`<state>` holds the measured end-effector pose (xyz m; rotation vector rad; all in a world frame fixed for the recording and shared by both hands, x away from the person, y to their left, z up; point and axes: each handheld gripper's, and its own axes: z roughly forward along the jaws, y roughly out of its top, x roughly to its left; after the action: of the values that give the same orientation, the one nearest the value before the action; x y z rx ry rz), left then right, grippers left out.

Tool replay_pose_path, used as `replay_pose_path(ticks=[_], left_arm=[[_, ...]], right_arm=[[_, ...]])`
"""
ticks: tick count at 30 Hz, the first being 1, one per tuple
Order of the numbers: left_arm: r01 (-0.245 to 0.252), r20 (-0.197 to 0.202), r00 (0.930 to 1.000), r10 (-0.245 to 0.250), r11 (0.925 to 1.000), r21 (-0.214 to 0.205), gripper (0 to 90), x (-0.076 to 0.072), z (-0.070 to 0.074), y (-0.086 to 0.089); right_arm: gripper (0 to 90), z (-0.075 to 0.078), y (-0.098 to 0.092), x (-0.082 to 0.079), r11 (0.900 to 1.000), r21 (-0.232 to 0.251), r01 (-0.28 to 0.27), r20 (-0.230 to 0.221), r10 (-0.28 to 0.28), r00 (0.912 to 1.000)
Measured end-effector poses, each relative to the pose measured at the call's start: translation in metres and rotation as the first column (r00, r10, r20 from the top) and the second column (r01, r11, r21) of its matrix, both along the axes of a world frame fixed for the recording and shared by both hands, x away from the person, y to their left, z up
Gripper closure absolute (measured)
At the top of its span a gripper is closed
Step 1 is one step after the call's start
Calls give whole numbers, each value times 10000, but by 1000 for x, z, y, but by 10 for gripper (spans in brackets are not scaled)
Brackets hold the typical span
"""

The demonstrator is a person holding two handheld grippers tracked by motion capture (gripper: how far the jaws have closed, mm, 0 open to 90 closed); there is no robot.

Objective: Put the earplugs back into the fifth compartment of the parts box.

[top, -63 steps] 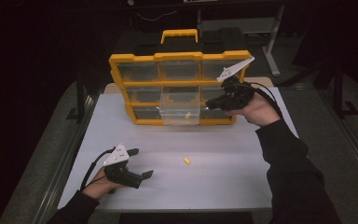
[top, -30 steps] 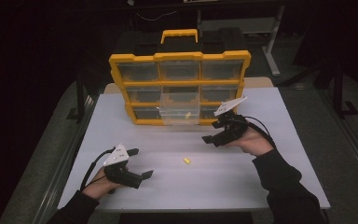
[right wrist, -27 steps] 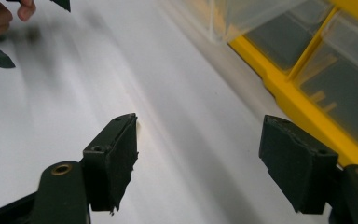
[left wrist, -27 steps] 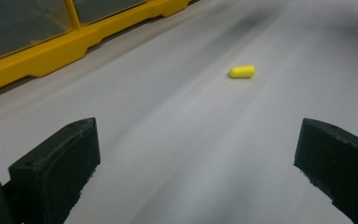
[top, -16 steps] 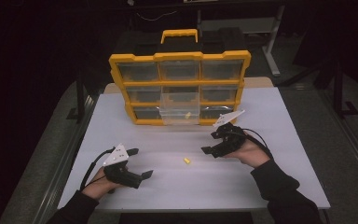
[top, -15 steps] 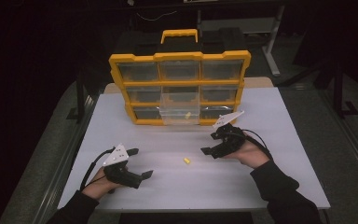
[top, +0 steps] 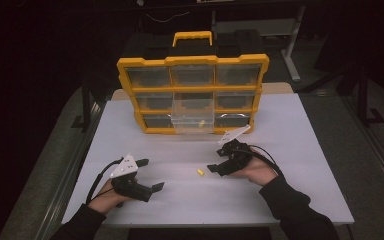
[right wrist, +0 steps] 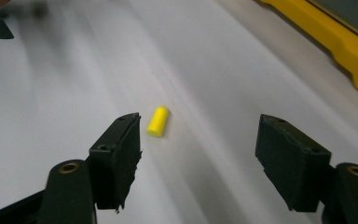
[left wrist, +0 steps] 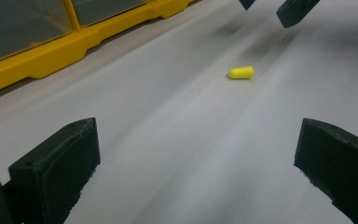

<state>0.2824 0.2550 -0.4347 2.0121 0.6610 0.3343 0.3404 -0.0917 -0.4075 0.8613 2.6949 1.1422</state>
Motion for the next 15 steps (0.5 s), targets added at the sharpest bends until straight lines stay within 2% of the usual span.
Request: replay_pose_path(ticks=[4,15], left_arm=[[-9,-10,10000,9,10000,-26,0,0,0,0],[-26,13,10000,26,10000,-9,0,0,0,0]], right_arm=[[335,-5,7,-1,9999,-81,-152,-96,151,9998],[482,-14,26,-2,9988,-135,-469,-416,463,9981]])
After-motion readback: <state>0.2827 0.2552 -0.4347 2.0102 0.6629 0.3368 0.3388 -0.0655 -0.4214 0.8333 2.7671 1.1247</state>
